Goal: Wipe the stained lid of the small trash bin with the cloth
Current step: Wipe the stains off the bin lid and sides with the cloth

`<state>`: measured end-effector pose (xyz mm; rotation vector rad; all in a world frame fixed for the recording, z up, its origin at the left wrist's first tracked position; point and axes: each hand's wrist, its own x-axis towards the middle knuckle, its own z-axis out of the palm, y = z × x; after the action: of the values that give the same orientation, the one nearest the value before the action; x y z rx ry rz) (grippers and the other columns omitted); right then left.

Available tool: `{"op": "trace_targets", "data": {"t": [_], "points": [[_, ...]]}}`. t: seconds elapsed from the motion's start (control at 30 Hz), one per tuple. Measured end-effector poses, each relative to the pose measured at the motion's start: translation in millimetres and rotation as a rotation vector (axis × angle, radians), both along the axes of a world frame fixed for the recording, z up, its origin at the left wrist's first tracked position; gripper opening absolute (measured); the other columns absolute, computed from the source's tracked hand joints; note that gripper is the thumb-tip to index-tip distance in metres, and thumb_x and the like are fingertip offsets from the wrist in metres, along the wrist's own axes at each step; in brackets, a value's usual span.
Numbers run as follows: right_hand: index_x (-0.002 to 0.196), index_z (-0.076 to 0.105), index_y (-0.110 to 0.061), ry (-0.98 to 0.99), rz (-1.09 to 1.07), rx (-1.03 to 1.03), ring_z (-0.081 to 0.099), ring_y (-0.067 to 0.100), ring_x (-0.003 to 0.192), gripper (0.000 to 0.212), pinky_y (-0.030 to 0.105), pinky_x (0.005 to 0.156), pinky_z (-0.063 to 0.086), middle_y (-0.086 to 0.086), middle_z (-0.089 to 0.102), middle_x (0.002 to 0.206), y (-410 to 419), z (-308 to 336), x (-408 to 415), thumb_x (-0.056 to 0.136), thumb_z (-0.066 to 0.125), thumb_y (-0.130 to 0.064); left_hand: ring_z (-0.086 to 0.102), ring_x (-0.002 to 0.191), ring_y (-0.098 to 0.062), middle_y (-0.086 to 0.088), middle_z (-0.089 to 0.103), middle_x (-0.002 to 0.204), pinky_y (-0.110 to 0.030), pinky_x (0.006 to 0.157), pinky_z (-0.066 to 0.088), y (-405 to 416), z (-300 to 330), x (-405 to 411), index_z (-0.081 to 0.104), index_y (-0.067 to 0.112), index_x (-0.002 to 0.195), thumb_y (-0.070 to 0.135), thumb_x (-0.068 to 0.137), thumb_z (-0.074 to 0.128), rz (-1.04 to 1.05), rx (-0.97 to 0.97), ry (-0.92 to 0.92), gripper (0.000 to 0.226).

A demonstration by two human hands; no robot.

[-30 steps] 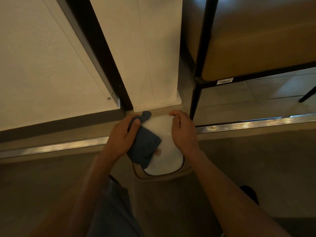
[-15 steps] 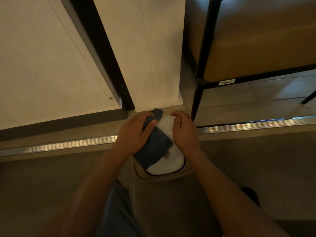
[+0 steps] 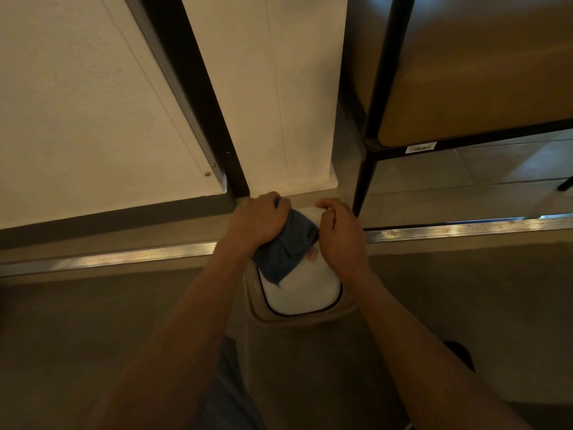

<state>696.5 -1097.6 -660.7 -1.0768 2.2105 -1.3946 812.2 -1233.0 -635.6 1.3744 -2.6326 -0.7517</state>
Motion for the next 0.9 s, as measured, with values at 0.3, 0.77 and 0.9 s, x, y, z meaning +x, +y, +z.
{"op": "trace_targets", "data": {"t": [0.3, 0.77, 0.9], "points": [[0.117, 0.06, -0.018, 0.019, 0.075, -0.002, 0.056, 0.011, 0.098, 0.028, 0.023, 0.085, 0.043, 0.001, 0.062, 0.117, -1, 5, 5, 0.102, 0.037, -0.02, 0.056, 0.11, 0.007, 0.034, 0.057, 0.117, -0.007, 0.091, 0.043, 59, -18, 78, 0.05, 0.053, 0.125, 0.046, 0.106, 0.037, 0.048, 0.02, 0.679, 0.024], [0.113, 0.061, -0.017, 0.038, 0.057, -0.008, 0.058, 0.014, 0.098, 0.026, 0.025, 0.083, 0.046, 0.003, 0.063, 0.114, -2, 5, 5, 0.101, 0.038, -0.019, 0.054, 0.09, -0.011, 0.002, 0.063, 0.104, -0.031, 0.081, 0.04, 32, 5, 26, 0.057, 0.03, 0.11, 0.05, 0.105, 0.031, 0.065, -0.143, 0.126, 0.033], [0.114, 0.061, -0.017, 0.033, 0.062, -0.021, 0.058, 0.015, 0.1, 0.025, 0.032, 0.089, 0.049, 0.002, 0.063, 0.114, -2, 6, 5, 0.102, 0.039, -0.018, 0.046, 0.122, -0.007, -0.003, 0.054, 0.139, -0.028, 0.105, 0.035, 75, -18, 66, 0.048, 0.022, 0.138, 0.051, 0.103, 0.034, 0.107, -0.181, 0.452, 0.048]]}}
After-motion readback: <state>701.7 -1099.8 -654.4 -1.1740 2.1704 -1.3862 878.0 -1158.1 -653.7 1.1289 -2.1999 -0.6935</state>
